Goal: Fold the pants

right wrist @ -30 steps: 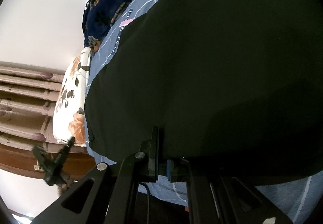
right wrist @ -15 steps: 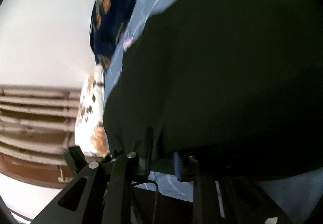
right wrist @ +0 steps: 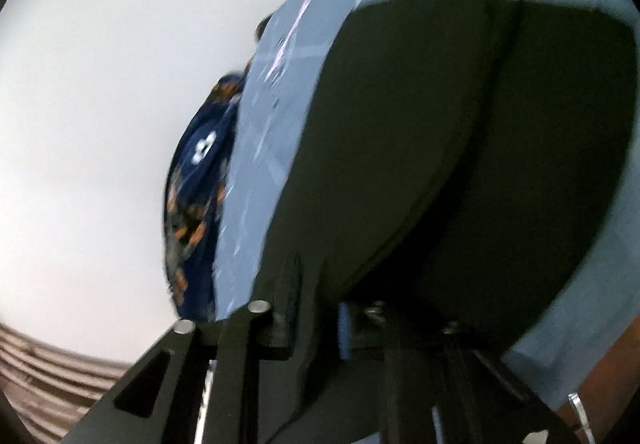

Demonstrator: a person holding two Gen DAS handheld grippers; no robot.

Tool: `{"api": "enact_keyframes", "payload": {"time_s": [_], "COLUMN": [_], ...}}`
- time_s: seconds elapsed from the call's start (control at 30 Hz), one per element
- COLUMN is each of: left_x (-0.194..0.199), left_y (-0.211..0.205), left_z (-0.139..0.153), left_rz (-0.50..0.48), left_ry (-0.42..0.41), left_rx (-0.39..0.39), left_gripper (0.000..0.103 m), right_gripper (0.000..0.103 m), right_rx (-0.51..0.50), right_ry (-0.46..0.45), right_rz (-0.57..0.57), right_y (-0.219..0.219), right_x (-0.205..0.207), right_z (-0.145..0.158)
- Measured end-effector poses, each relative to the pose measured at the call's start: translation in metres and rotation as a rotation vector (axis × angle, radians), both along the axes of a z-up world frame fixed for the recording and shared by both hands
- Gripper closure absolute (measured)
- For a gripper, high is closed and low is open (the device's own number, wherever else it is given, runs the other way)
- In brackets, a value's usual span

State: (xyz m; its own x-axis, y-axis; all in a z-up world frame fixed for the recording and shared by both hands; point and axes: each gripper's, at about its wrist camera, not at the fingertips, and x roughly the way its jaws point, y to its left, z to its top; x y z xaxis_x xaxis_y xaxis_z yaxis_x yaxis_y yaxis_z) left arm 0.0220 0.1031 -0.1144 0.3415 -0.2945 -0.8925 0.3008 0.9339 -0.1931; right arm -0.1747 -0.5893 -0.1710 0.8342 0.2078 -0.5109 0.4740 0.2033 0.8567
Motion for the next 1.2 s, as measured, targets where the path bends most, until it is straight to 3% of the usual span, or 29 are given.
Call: {"api": "enact_keyframes", "payload": {"time_s": [0.13, 0.33, 0.53, 0.63, 0.83, 0.97, 1.2], "left_x": [-0.001, 0.000, 0.000, -0.001, -0.002, -0.002, -0.002], "left_y": [-0.002, 0.003, 0.007, 0.006, 0.007, 0.008, 0.009], "left_z": [0.000, 0.000, -0.001, -0.001, -0.002, -0.002, -0.002], "left_rz": [-0.011, -0.006, -0.003, -0.016, -0.016, -0.015, -0.007], "left_ry": [-0.018, -0.015, -0.004, -0.014, -0.017, -0.016, -0.012], "left_rx": [0.012, 0.007, -0.014, 0.002, -0.005, -0.008, -0.020], "left_gripper": [0.091, 0.091, 0.091, 0.091, 0.091, 0.091, 0.091], "right_gripper": [0.100, 0.100, 0.101, 0.101, 0.100, 0.095, 0.086], "right_rx": [-0.069, -0.077, -0.032, -0.061, -0.002, 0.086, 0.081], "right_ry": [0.011, -0.007, 0.021, 0.026, -0.010, -0.070, -0.095], "right_rz": [0.014, -0.009, -0.036, -0.026, -0.041, -0.121, -0.311], "right_y": [0.002, -0.005, -0.012, -0.009, -0.011, -0.023, -0.044], "right_x": [-0.003, -0.028, -0.055, -0.056, -0.061, -0.082, -0.132], "right_z": [0.007, 0.014, -0.007, -0.002, -0.002, -0.007, 0.001]}}
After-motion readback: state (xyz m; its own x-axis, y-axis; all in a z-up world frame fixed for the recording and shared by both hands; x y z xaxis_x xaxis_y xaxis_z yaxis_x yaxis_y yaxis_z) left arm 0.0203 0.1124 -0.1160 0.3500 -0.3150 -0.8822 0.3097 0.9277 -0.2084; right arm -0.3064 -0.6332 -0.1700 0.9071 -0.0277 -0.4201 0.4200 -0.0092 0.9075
